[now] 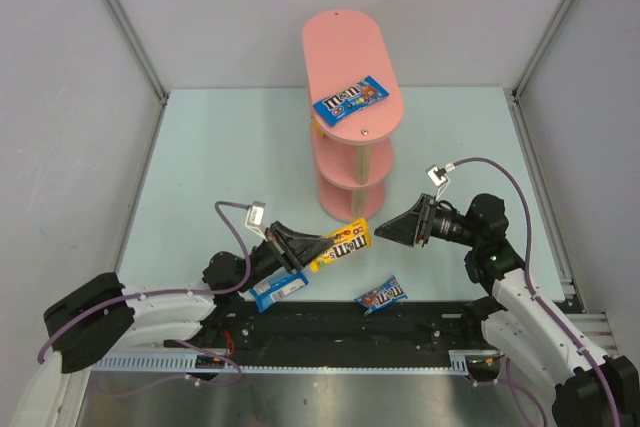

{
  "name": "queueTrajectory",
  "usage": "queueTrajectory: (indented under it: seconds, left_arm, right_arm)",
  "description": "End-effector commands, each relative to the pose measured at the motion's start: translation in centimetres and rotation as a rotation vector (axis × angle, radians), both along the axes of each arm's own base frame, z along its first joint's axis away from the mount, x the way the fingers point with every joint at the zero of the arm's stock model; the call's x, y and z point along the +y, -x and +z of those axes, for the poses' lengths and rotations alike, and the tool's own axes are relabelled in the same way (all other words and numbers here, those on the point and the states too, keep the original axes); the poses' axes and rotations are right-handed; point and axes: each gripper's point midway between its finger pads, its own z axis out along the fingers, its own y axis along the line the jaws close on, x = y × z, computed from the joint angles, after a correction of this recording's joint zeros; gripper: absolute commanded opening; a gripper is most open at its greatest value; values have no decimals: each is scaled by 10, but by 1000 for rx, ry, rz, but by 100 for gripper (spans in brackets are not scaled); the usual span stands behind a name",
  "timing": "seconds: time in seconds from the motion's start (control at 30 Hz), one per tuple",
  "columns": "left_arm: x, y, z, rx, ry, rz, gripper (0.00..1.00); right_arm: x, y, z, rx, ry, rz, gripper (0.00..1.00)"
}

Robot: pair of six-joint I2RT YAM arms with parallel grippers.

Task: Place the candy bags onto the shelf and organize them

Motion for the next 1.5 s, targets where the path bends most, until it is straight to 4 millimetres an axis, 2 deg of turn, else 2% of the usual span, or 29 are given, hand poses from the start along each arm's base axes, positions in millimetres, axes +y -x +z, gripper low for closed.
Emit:
queueTrajectory:
  seconds: [0.0, 0.2, 0.3, 0.4, 0.67, 0.77, 0.9, 1.0, 1.03, 1.07, 1.47]
  left_arm:
    - [34, 26, 115, -268, 401, -24, 1]
    - [27, 26, 128, -285, 418, -43, 0]
    - [23, 25, 133, -289, 423, -52, 0]
    - [18, 25, 131, -280, 413, -70, 0]
    - [16, 25, 126, -266, 405, -80, 1]
    - [17, 24, 125, -263, 403, -77, 0]
    - [16, 24, 124, -262, 398, -78, 1]
    - [16, 25, 123, -259, 398, -83, 1]
    - [16, 25, 122, -258, 397, -82, 0]
    - [16, 25, 123, -258, 399, -84, 0]
    - [15, 28, 120, -255, 393, -100, 0]
  right_arm:
    - [4, 7, 17, -67, -39, 40, 69]
    - [13, 13, 15, -77, -39, 78, 66]
    - [17, 15, 14, -75, -37, 91, 59]
    - [18, 16, 14, -77, -38, 95, 55]
    - [20, 14, 16, -83, -45, 92, 53]
    - [20, 14, 15, -83, -44, 97, 42]
    - [19, 14, 14, -85, -40, 94, 36]
    - [19, 13, 13, -82, -37, 89, 37]
    - [19, 13, 13, -83, -37, 88, 43]
    - [19, 13, 14, -86, -37, 86, 45]
    - [20, 11, 13, -86, -35, 78, 51]
